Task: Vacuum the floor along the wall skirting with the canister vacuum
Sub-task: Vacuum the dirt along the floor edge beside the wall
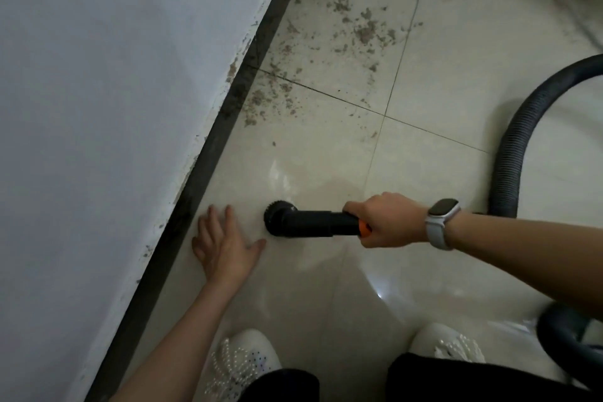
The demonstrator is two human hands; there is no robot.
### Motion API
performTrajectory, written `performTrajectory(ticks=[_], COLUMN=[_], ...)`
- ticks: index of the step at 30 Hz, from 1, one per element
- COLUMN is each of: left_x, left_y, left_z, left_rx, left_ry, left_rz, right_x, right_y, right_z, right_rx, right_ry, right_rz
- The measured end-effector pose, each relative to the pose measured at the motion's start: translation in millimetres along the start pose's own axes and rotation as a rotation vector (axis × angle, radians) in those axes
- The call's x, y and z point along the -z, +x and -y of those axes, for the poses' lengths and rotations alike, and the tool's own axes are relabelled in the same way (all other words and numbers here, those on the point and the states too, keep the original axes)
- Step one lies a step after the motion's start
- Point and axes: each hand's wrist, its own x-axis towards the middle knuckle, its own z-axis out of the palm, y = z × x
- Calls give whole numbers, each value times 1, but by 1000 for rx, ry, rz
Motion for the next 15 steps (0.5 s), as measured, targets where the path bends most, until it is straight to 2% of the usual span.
performTrajectory(ticks=[6, 9, 15], left_x=[5, 6, -5], left_y=[0, 0, -4], left_z=[-9, -24, -70], left_rx=[5, -96, -275], left_ry=[44, 61, 170], left_rz=[3, -1, 137], right_x=[21, 8, -18], right_y=[-4, -16, -46], right_z=[-44, -39, -59], right_rx=[-280, -233, -153], right_ry=[170, 180, 134], right_rz=[-141, -66, 16])
